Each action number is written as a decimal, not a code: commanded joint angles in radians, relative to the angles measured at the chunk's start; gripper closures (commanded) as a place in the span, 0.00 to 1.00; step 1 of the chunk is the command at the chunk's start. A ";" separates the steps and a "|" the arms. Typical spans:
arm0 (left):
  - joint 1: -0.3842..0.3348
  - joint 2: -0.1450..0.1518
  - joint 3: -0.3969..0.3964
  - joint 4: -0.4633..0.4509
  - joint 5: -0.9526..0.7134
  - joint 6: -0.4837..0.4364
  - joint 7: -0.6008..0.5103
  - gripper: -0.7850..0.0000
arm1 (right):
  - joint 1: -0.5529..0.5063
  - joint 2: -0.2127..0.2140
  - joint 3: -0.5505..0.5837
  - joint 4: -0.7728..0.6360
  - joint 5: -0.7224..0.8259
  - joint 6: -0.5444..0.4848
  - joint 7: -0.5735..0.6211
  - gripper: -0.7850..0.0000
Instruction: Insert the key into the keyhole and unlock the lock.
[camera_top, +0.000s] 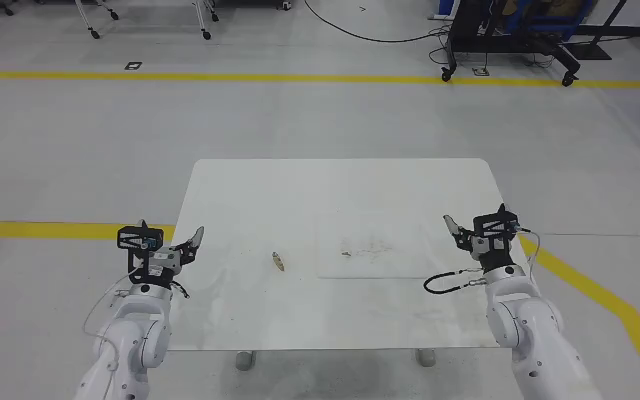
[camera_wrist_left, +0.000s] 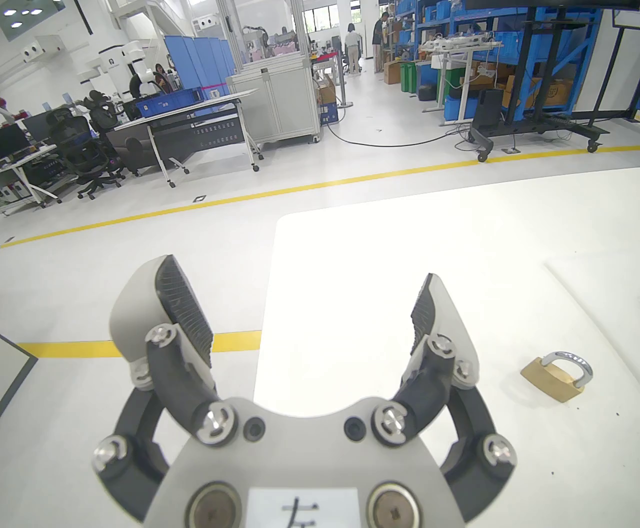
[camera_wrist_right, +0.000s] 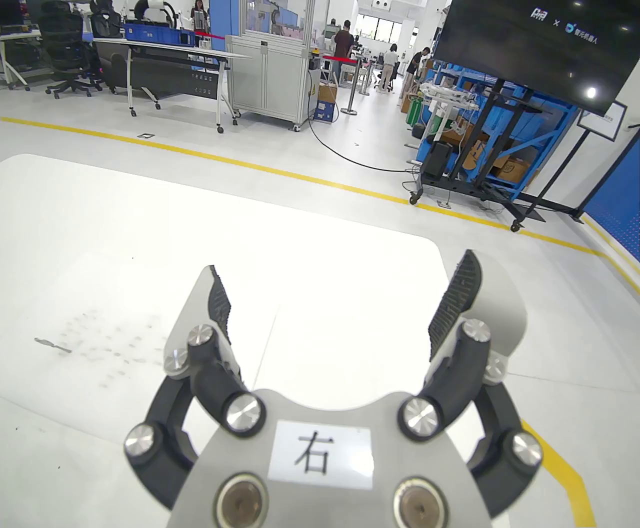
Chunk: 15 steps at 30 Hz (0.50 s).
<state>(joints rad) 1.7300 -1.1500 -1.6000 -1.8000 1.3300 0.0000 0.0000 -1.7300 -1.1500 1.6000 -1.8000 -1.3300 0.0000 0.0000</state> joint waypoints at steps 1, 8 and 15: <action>0.000 0.000 0.000 0.000 0.000 0.000 0.000 0.00 | 0.009 -0.001 -0.010 0.011 0.016 -0.015 0.019 0.00; 0.000 0.000 0.000 0.000 0.000 0.000 0.000 0.00 | 0.214 -0.013 -0.178 0.165 0.021 -0.177 0.203 0.00; 0.000 0.000 0.000 0.000 0.000 0.000 0.000 0.00 | 0.252 -0.019 -0.217 0.199 0.023 -0.171 0.223 0.00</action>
<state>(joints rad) 1.7300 -1.1500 -1.6000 -1.8000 1.3300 0.0000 0.0000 -1.4772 -1.1694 1.3825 -1.6004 -1.3073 -0.1707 0.2236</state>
